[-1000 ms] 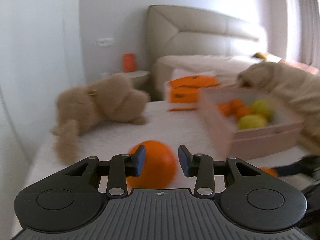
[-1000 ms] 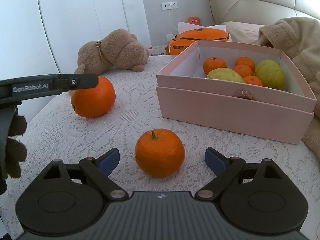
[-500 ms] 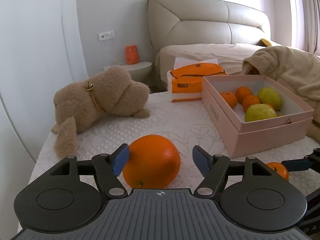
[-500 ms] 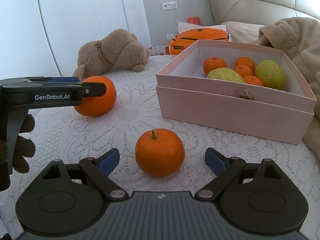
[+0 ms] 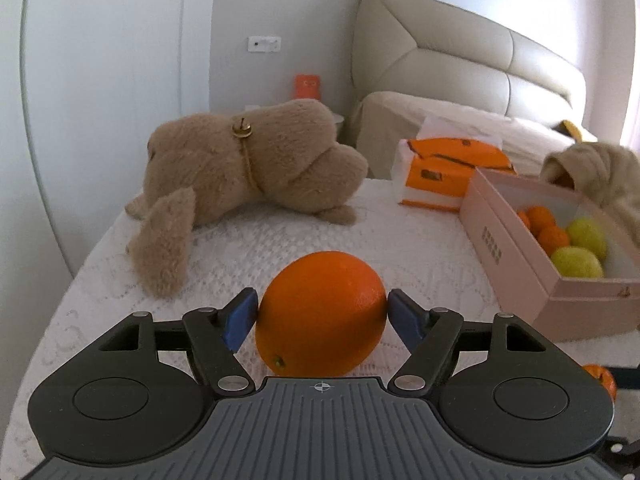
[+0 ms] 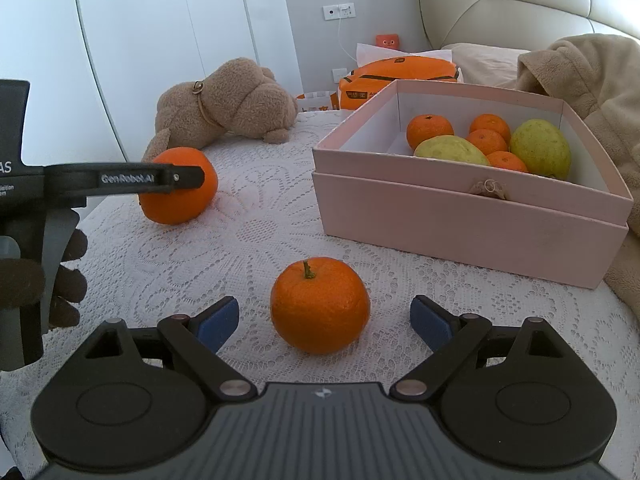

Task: Organize fruits
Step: 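Lift the large orange with the left tool and hold it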

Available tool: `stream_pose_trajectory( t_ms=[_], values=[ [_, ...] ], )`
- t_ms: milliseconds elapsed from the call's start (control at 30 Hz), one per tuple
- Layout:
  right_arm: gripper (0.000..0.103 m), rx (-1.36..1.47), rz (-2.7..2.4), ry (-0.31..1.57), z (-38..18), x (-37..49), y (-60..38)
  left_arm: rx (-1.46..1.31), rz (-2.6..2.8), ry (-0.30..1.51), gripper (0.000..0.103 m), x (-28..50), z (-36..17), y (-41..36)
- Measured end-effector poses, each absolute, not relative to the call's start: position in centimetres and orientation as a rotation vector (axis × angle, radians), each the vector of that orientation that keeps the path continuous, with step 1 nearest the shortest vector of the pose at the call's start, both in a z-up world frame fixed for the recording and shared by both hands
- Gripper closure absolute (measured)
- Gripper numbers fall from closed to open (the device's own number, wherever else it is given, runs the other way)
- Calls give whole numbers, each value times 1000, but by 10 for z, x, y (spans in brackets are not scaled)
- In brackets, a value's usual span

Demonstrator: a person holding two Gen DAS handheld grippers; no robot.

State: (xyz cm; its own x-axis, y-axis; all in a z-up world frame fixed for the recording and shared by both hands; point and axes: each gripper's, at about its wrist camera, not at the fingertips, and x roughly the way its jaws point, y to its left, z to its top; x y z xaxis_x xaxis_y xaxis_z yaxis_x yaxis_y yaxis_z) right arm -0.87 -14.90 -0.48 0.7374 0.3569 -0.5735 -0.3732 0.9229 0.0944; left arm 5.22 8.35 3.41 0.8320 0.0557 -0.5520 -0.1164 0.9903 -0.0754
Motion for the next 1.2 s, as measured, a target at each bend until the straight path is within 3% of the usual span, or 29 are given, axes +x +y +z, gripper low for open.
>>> stream_pose_trajectory(
  t_ms=[500, 1200],
  values=[
    [9, -30, 402, 627, -4, -9, -147, -299, -19, 683, 26, 70, 15, 105],
    [7, -10, 412, 629, -3, -8, -150, -298, -19, 681, 27, 35, 18, 81]
  ],
)
